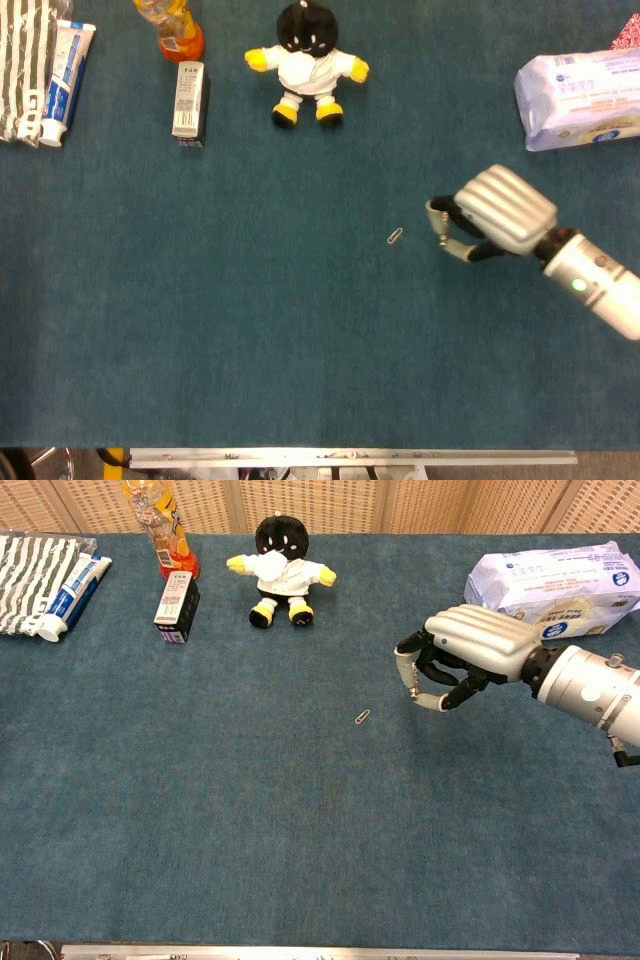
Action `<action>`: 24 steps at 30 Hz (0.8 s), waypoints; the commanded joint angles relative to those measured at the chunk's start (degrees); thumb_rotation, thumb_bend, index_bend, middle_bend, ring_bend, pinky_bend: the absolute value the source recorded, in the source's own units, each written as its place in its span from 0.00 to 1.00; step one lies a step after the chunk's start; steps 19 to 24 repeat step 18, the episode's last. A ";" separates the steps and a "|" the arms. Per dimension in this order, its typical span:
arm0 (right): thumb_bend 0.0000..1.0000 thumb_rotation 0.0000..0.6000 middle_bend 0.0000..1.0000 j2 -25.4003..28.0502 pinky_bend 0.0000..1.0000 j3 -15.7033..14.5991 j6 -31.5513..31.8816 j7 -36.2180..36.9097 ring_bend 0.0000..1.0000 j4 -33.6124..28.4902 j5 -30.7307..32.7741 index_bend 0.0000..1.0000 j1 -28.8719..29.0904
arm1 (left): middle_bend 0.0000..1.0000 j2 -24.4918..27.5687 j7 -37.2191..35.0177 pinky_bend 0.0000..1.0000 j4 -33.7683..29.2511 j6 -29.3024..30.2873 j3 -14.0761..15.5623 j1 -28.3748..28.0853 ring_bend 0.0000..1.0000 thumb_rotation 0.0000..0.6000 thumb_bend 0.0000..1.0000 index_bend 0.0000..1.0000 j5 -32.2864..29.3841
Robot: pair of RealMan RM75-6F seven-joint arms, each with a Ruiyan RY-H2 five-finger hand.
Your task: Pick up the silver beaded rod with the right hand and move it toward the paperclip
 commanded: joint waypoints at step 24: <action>0.30 1.00 0.89 -6.29 1.00 -0.70 -5.51 3.79 0.98 2.76 0.85 0.67 4.20 | 0.00 -0.31 -1.35 0.00 1.04 1.34 0.69 1.90 0.00 1.00 0.16 0.00 -0.27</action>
